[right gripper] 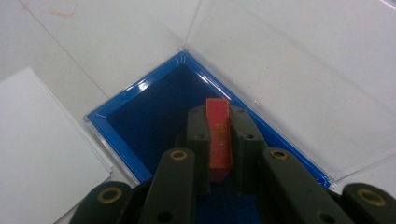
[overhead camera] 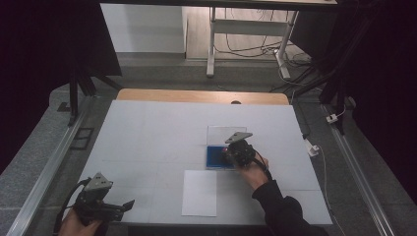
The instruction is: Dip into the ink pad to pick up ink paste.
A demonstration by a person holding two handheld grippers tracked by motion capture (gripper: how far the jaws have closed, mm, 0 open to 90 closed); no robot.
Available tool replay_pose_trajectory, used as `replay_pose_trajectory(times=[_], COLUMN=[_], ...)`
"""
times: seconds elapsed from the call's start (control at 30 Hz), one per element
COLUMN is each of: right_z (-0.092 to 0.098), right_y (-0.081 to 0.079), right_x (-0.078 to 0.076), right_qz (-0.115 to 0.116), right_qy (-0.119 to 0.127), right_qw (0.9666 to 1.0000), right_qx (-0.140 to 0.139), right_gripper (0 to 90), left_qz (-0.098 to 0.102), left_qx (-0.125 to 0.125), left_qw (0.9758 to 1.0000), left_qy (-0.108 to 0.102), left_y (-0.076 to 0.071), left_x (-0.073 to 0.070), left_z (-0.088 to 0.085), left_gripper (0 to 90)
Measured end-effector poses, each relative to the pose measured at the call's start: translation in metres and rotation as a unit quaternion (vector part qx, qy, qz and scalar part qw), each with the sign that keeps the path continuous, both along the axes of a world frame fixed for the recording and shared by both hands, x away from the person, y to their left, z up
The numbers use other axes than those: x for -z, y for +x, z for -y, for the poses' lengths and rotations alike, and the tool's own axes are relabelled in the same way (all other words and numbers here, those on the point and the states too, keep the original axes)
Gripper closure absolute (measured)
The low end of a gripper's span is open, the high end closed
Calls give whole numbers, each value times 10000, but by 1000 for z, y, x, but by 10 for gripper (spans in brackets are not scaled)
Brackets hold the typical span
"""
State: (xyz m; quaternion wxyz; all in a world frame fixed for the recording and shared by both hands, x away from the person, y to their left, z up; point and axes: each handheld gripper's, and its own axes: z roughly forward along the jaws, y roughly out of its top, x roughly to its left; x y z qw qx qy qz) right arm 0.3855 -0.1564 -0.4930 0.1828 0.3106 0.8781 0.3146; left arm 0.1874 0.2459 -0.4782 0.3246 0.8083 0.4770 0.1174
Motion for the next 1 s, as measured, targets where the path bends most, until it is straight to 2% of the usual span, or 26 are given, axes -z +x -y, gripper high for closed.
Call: replay_pose_trajectory(times=[0.1,0.17,0.5,0.67,1.0], right_z=[9,12,7,8,13], right_y=[6,9,3,2,-3], right_x=[1,2,0,-1,-12], right_qz=[-270,-381,-174,-94,-95], right_qy=[415,549,299,411,583], right_qw=[9987,9977,9994,9991,9982], right_qx=[110,133,85,38,-57], right_gripper=[803,803,798,797,796], left_qz=[4,17,6,13,17], left_qx=[0,-12,-21,-12,-20], left_qw=[10000,10000,10000,9999,9999], left_qy=[-13,-31,-97,-104,-118], left_y=[0,0,0,-1,-1], left_x=[0,0,0,0,-1], left_z=[0,-1,-2,-2,-3], left_gripper=[30,29,28,27,27])
